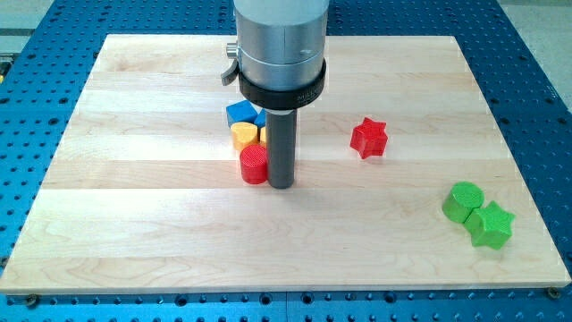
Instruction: Move red star on left to red circle
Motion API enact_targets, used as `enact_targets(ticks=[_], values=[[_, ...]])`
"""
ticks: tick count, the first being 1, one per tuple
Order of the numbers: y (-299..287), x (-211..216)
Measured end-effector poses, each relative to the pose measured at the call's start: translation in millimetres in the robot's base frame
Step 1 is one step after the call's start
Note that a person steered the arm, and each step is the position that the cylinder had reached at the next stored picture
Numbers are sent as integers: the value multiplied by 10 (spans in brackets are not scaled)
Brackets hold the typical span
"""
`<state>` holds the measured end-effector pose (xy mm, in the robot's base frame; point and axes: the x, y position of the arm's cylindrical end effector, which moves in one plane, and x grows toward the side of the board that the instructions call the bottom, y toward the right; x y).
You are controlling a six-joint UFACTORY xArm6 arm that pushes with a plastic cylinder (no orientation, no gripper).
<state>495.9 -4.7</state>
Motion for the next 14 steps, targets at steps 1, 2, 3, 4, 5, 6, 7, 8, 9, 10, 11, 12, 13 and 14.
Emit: enact_targets(ticks=[1,2,3,4,5,6,7,8,9,10,11,12,13,14], values=[[-75,275],[-118,55],[50,10],[1009,21],[2178,116],[2487,-457],[2253,-866],[1537,-659],[840,-111],[891,7],[1393,-547],[1233,-941],[609,-301],[150,244]])
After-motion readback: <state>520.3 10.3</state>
